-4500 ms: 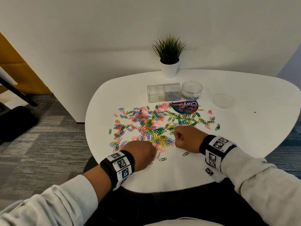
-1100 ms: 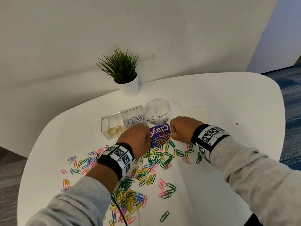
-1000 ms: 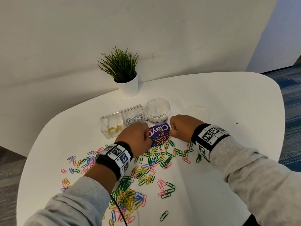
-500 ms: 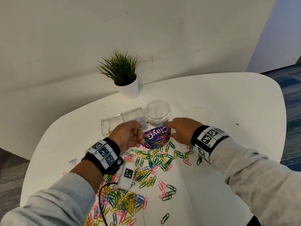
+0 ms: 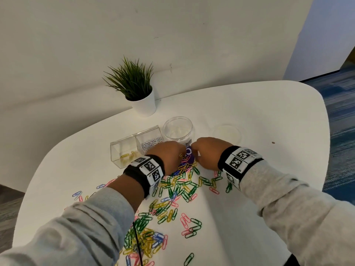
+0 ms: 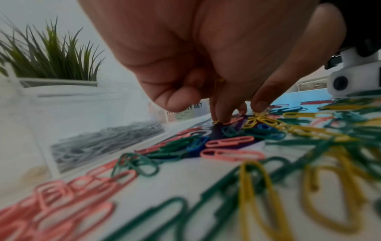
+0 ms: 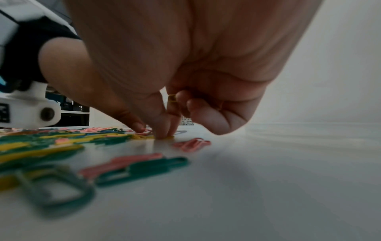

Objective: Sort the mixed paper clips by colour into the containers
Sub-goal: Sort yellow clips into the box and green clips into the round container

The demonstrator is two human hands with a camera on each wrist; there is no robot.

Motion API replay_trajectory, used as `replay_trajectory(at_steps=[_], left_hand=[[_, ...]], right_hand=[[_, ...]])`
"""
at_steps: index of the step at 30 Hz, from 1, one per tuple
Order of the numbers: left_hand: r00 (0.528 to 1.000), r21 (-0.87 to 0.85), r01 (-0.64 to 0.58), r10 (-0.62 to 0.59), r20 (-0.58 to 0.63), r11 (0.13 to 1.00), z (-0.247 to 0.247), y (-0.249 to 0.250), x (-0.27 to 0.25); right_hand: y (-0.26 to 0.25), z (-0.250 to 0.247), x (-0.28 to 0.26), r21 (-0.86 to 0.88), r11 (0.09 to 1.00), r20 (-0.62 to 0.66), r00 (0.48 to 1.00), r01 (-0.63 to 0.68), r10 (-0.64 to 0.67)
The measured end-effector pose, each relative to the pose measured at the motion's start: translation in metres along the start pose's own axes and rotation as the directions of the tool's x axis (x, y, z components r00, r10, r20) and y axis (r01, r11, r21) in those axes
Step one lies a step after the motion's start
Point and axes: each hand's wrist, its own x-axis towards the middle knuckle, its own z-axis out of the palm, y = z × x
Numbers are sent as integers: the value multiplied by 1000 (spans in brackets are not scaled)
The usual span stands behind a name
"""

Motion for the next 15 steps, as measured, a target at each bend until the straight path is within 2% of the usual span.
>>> replay_trajectory(at_steps=[4, 7, 9, 11, 13, 14, 15], left_hand=[[1000, 36, -17, 18, -19, 999, 1, -3, 0], [1000, 14, 28, -28, -5, 1000, 1, -3, -6], [993, -69, 118, -118, 5, 991, 0, -8, -10], [979, -238, 199, -202, 9, 951, 0, -14, -14], [951, -442, 279, -310, 4, 852, 0, -19, -16], [923, -575, 323, -385, 14, 752, -1, -21, -18], [896, -717, 343, -440, 56, 607, -1, -22, -21]], right_hand=[[0, 2, 5, -43, 999, 27, 1000, 3, -2], [-1, 1, 3, -41, 999, 37, 999, -7, 9], [-3, 0, 1, -37, 999, 76, 997, -20, 23], [-4, -2, -1, -25, 999, 99, 995, -29, 31], [-5, -7, -4, 30, 999, 80, 997, -23, 20], [-6, -9, -5, 67, 997, 62, 998, -26, 22], [-7, -12, -6, 93, 995, 51, 998, -40, 35]])
